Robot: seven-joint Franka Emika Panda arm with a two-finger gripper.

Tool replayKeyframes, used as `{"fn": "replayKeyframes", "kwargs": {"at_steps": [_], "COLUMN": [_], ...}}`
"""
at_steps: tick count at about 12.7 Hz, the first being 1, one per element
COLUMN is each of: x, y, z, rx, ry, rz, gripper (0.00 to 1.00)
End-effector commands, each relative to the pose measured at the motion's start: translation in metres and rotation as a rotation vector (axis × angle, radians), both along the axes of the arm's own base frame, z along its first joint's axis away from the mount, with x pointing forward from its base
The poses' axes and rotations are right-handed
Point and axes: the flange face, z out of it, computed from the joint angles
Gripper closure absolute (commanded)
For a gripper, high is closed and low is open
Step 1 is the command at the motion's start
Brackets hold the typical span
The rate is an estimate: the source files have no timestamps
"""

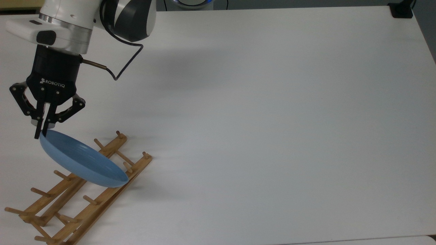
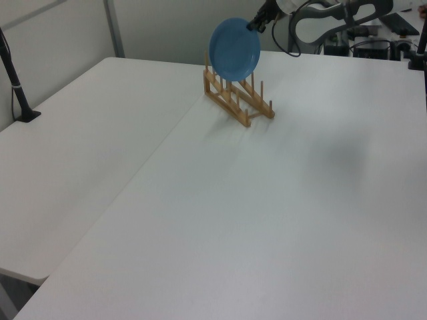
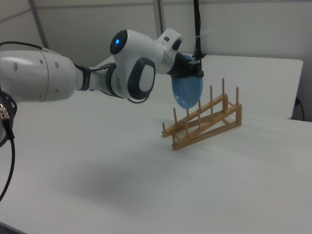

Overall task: Place plate in plate rack
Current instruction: 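Lower the plate edge-first between the rack's dowel pegs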

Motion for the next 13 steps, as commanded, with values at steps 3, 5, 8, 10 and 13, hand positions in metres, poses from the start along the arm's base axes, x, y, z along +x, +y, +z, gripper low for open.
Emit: {"fn": "replayKeyframes", "kwargs": {"at_steps": [3,5,8,10,13], "x": [-0.011,-0.014,-0.018,-0.019,-0.018], "y": [-0.003,-0.001,0.0,0.0,-0.002], "z": [-0.025,-0.039,-0.055,-0.058,-0.063], "rx": [-0.123,-0.146,-0.154,-0.162,-0.141], "ry": [0.057,0.092,0.128,0.138,0.137], "rz": [0.061,0.078,0.088,0.094,0.079], "gripper": [1.0,1.0,1.0,1.0,0.01]}}
